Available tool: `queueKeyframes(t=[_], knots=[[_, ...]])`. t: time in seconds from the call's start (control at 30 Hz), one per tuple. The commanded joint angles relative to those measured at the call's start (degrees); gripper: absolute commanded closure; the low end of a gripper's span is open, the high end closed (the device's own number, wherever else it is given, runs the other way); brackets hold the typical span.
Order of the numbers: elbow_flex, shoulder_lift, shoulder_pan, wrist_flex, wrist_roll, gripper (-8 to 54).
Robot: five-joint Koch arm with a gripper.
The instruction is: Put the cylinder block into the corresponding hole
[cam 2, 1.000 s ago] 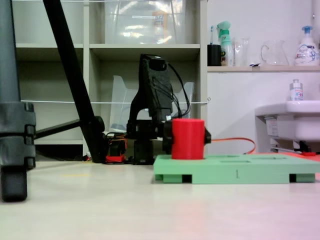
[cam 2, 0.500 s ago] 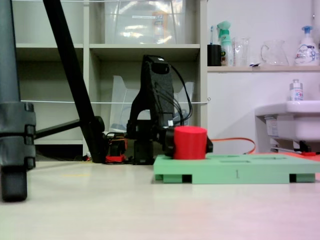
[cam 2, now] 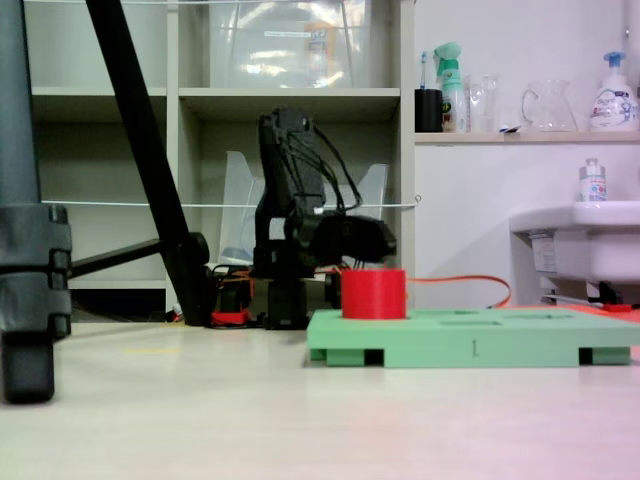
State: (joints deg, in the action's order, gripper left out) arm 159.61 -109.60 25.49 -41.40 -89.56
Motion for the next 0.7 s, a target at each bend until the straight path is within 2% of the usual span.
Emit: queueKeyframes(t=[0.0,0.1,0.2,0.27,0.4,0.57,0.67], knots=[[-0.88,-13.27,0.26,13.01,2.64,-6.5],[-5.54,-22.85,-1.93,30.32,12.13,-6.4],[-7.91,-23.64,-4.66,34.72,21.27,-6.4],[-9.05,-23.55,-7.56,40.96,32.52,-6.3],[-8.53,-23.47,-14.59,47.72,54.93,1.9],[-3.34,-23.2,-18.81,48.16,61.17,2.6],[3.25,-23.12,-24.08,47.72,73.3,2.6]])
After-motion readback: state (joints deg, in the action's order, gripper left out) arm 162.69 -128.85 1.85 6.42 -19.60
